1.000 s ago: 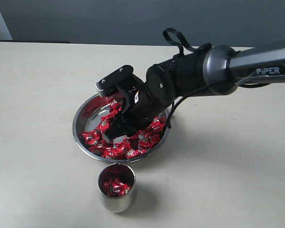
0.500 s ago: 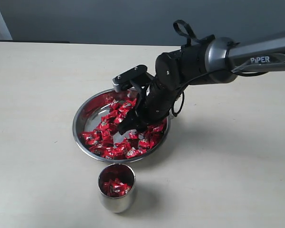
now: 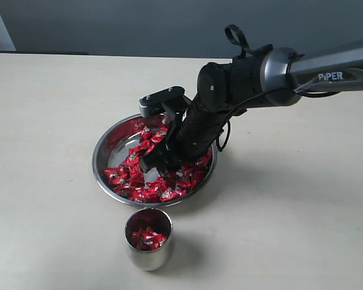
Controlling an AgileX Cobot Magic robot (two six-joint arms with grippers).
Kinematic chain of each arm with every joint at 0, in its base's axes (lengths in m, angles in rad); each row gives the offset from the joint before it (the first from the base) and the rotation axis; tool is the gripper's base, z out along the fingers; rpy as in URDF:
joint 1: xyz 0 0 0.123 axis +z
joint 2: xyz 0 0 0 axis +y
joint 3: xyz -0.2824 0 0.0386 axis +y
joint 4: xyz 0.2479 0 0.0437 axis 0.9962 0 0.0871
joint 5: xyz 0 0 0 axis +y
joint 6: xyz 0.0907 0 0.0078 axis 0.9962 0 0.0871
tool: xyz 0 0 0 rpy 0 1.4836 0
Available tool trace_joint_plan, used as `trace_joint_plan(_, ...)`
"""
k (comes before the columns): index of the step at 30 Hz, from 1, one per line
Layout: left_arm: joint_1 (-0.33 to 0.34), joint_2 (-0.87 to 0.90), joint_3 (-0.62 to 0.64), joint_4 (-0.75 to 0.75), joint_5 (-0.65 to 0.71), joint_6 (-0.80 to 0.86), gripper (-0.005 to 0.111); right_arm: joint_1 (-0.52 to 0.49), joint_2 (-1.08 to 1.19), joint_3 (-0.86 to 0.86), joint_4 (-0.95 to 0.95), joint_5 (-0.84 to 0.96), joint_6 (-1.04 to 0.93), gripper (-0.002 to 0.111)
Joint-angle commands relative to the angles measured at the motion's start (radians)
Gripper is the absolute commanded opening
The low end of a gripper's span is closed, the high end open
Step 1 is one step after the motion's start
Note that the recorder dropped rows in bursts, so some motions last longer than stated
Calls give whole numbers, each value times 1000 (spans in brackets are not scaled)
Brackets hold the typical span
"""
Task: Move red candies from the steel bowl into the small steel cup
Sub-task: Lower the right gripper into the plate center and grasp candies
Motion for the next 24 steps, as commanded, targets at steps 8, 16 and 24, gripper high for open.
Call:
trace_joint_plan(8,-1,-4,4,-5,-3,0,0,-2,38,-4,30,-25,-18,36)
trace_joint_plan(16,-1,-4,4,-5,-3,0,0,-2,-10,-4,28,-74,-18,-1)
trace_joint_plan(24,-1,-4,4,-5,-3,0,0,0,-138,-4,32,74,-18,-1)
